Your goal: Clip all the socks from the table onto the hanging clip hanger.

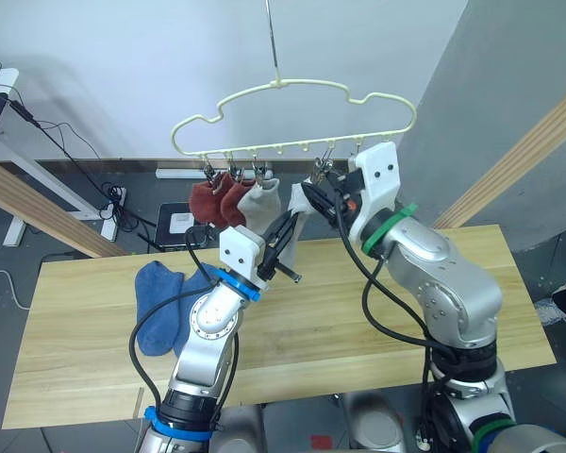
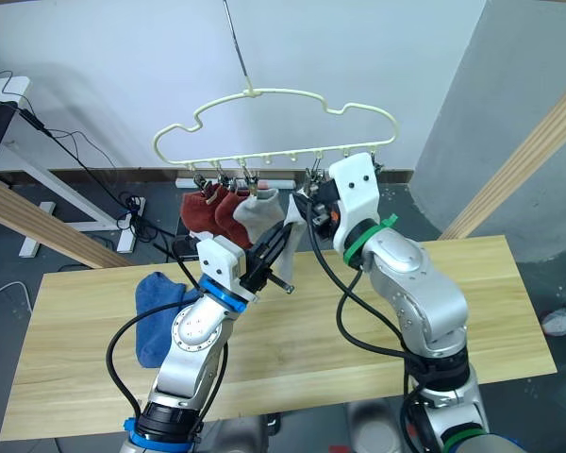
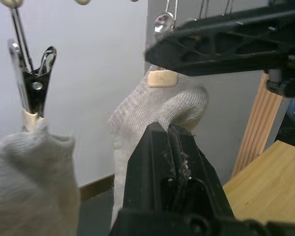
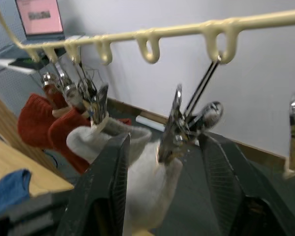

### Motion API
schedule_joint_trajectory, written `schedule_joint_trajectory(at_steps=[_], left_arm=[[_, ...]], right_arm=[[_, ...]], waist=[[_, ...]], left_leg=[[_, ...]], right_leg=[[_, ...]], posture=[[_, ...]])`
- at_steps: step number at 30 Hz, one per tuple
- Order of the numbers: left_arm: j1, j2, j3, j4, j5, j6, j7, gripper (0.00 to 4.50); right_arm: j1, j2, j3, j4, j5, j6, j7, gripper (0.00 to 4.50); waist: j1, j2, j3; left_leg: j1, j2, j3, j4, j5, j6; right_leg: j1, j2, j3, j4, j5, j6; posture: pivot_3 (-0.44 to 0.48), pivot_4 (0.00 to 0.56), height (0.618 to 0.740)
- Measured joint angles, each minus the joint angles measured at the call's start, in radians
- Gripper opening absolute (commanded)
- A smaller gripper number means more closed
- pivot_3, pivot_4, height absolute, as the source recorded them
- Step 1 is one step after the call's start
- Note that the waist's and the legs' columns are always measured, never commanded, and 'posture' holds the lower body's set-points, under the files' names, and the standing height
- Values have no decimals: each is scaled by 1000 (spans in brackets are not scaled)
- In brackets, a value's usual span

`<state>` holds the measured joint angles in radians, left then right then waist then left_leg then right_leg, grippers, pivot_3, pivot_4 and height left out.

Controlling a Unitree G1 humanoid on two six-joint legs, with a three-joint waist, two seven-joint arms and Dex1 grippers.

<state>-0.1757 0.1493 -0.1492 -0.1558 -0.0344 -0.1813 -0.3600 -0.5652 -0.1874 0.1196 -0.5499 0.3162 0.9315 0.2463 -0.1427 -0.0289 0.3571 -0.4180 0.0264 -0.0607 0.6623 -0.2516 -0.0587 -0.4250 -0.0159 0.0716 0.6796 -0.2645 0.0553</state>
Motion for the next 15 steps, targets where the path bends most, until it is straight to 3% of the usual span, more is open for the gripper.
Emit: schedule_joint_trajectory(at_steps=[2,3,11,15], left_arm=[[-1,4,0,4,0,3,-5,0],[-1,4,0,5,-1,5,-5,205],[0,40,0,1,-66,96,-76,2371],[18,110,6,-74,-147,180,-160,2371]], right_arm=[[5,-52,0,-32,20,7,41,2315],[7,-64,0,-41,22,7,52,2329],[44,-171,-1,-109,40,-8,125,2335],[58,-189,-2,-125,23,-33,118,2335]], waist=[[0,0,0],[0,0,0],[-3,0,0],[-3,0,0]], left_leg=[[0,0,0,0,0,0],[0,0,0,0,0,0],[0,-1,0,0,0,0],[0,0,0,0,0,0]], right_leg=[[0,0,0,0,0,0],[0,0,0,0,0,0],[0,2,0,0,0,0],[0,3,0,0,0,0]], posture=[[-232,310,740],[-232,310,740],[-240,304,740],[-241,301,740]])
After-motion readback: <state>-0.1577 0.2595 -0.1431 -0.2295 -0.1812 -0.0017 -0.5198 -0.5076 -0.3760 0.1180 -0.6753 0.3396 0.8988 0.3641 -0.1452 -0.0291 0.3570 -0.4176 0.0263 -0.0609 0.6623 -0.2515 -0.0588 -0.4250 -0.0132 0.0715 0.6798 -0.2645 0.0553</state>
